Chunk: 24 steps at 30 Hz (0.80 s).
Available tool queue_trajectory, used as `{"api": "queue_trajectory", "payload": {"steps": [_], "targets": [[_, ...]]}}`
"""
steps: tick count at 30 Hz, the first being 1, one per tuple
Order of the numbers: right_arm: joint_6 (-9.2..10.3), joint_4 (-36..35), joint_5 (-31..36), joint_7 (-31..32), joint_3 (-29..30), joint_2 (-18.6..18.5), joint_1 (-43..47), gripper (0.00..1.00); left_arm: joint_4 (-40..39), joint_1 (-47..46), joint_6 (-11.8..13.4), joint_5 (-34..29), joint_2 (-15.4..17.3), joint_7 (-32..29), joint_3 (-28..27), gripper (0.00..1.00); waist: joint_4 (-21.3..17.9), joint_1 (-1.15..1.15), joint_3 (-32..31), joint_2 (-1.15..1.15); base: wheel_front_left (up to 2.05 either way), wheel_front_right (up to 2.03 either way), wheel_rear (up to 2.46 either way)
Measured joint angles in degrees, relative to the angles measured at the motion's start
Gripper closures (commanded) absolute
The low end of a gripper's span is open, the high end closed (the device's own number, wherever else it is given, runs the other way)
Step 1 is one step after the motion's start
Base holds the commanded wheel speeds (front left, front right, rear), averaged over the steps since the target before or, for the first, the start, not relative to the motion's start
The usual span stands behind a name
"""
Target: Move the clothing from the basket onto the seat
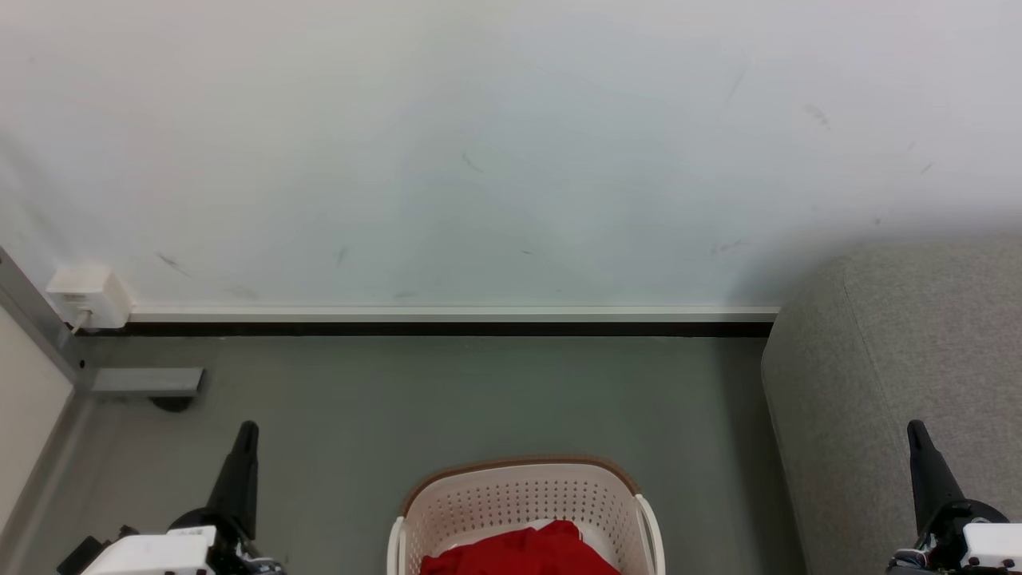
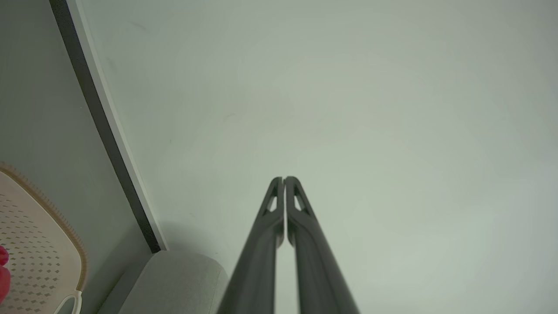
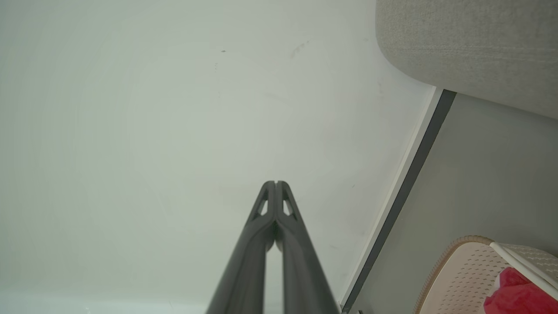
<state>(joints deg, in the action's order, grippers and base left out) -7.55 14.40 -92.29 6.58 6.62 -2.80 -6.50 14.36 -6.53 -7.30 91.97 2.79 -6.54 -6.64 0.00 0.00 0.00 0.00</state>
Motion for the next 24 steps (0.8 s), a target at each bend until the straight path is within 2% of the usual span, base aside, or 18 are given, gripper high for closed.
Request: {"api": "queue_trajectory", "payload": {"steps": [24], "targets": [[0.0, 0.0, 0.0, 0.0, 0.0, 0.0, 0.0, 1.0, 0.0, 0.0, 0.0, 0.0, 0.0, 0.0, 0.0, 1.0, 0.0, 0.0, 0.0, 0.0, 0.0, 0.0, 0.0]]}}
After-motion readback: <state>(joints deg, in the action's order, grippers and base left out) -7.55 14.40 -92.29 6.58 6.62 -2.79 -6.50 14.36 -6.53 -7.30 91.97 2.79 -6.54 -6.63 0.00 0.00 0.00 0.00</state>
